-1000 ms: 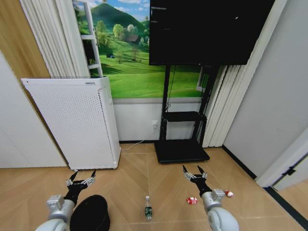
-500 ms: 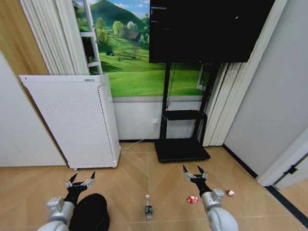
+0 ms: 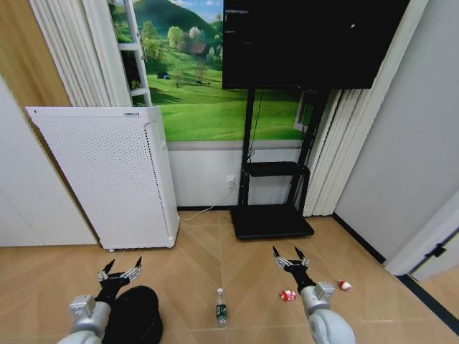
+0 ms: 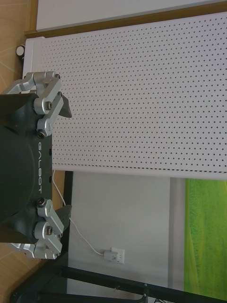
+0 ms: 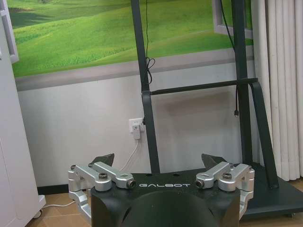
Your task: Pick up the trash bin and place the garbage on the floor into it.
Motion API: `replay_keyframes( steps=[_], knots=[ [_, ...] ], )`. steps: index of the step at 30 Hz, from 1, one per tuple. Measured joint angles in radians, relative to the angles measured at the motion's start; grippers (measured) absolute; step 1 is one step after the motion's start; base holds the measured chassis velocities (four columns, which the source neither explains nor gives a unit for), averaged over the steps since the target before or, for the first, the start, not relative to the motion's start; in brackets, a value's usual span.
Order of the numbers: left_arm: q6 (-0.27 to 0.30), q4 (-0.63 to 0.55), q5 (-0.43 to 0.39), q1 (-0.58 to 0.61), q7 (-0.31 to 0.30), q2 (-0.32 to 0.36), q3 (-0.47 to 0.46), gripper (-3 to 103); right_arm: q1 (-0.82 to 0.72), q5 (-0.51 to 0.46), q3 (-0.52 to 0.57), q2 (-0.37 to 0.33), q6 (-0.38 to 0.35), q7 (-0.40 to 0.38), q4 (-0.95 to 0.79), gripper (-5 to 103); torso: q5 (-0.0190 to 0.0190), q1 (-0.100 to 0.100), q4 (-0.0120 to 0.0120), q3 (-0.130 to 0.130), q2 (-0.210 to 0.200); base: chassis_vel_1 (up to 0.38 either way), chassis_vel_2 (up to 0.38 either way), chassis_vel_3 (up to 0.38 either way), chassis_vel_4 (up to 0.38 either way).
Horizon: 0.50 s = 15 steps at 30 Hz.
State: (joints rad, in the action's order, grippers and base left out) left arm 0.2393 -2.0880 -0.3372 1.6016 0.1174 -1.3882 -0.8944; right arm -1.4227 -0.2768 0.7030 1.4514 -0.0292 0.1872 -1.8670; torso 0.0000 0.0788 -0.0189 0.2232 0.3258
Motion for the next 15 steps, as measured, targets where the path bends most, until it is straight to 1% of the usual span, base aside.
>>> replay_keyframes(
  steps=[4,9,11,15],
  knots=[
    [-0.001,-0.002,0.007,0.011,-0.001,-0.005,-0.001,100,0.001,0.0,0.0,-0.003,0.0,0.0,-0.001,100,0.0,-0.007,0.0,-0.011,-0.018,0.0,0.0,0.0,0.0],
    [-0.001,-0.004,0.009,0.013,-0.001,-0.008,-0.002,100,0.002,0.0,0.0,-0.004,0.0,-0.001,-0.001,100,0.0,-0.01,0.0,-0.018,-0.028,0.0,0.0,0.0,0.0],
    [-0.001,-0.005,0.013,0.016,-0.002,-0.014,-0.002,100,0.001,0.0,-0.001,-0.004,0.0,-0.001,-0.001,100,0.0,-0.015,-0.0001,-0.029,-0.044,0.0,0.0,0.0,0.0],
    [-0.003,-0.005,0.016,0.018,-0.002,-0.015,-0.002,100,0.001,0.003,-0.002,-0.004,0.002,-0.001,0.005,100,0.0,-0.018,-0.0001,-0.039,-0.057,0.0,0.0,0.0,0.0]
  ],
)
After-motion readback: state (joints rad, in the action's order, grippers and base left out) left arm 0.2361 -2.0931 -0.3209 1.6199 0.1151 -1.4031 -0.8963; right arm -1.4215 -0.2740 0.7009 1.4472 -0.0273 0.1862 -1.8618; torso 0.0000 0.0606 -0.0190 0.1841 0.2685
